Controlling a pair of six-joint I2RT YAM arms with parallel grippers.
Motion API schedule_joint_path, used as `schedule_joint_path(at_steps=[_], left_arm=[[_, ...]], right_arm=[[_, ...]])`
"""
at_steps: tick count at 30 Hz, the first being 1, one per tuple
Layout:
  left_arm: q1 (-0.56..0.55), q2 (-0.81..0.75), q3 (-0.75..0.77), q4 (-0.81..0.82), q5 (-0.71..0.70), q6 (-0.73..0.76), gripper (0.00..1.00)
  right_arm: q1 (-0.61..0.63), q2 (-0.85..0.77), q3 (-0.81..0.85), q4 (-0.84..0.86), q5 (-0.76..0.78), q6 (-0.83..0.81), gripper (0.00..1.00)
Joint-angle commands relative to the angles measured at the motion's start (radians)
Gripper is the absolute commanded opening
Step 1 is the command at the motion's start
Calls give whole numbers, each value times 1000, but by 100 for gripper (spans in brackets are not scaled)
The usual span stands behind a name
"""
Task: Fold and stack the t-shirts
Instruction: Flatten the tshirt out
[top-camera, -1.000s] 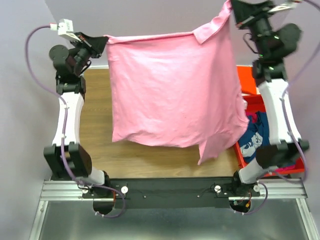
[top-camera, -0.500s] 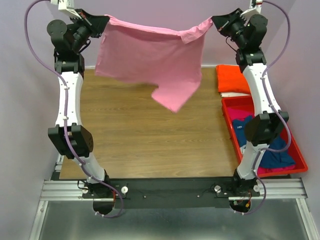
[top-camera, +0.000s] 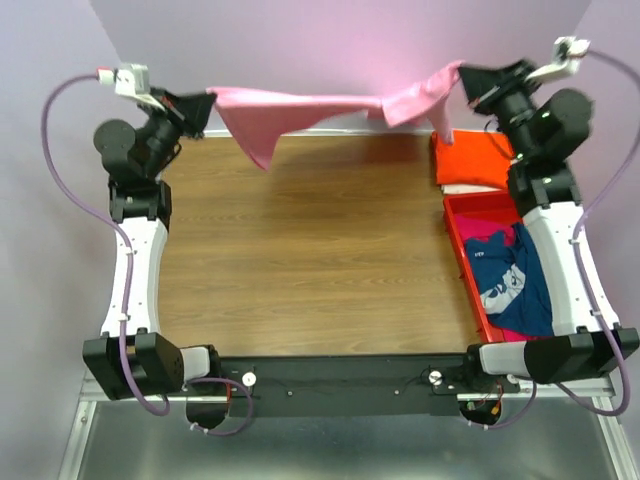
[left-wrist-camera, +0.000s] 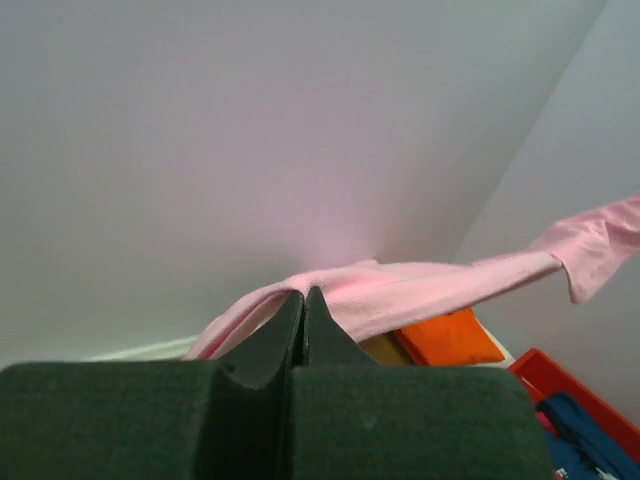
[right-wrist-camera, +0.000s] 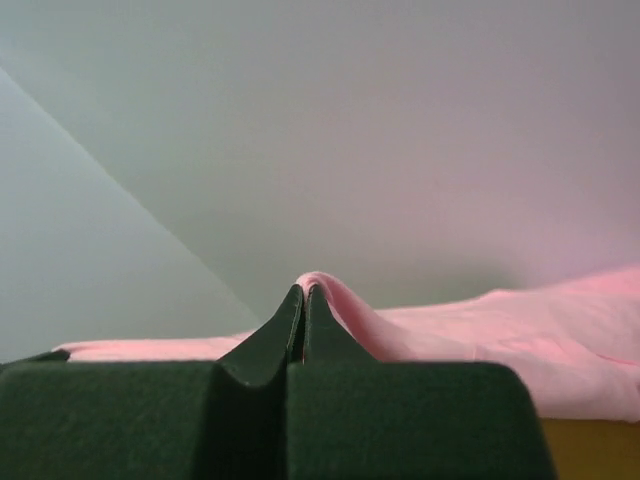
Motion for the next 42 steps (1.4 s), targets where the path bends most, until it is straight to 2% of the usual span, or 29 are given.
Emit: schedule_joint_path(at_steps=[1, 3, 7, 11, 12, 15, 16, 20, 26, 31, 37, 42], left_arm=[[-5, -12, -221, -96, -62, 12, 0], [-7, -10, -316, -171, -83, 29, 0], [-10, 42, -368, -340, -126, 75, 0], [-14, 111, -361, -416, -110, 102, 0], [-16, 132, -352, -427, -103, 112, 0], [-27, 164, -338, -441, -105, 125, 0], [-28, 169, -330, -447, -103, 129, 0], [-34, 197, -319, -456, -97, 129, 0], [-41, 220, -302, -470, -96, 139, 0], [-41, 229, -310, -478, -100, 144, 0], [-45, 235, -310, -486, -103, 153, 0], [-45, 246, -315, -490, -102, 165, 0]], right_arm=[[-4, 49, -285, -290, 85, 87, 0], [-3, 64, -345, -423, 110, 96, 0], [-4, 159, -407, -734, 124, 52, 1], [-4, 257, -373, -896, 76, -16, 14], [-4, 271, -357, -922, 70, -37, 26], [-3, 324, -341, -923, 56, -56, 47], [-3, 337, -329, -904, 49, -71, 49], [-1, 403, -310, -880, 29, -109, 49], [58, 468, -307, -834, -111, -172, 54], [169, 473, -294, -815, -54, -195, 55], [278, 538, -117, -804, -13, -263, 58], [373, 632, -21, -798, -59, -321, 57]])
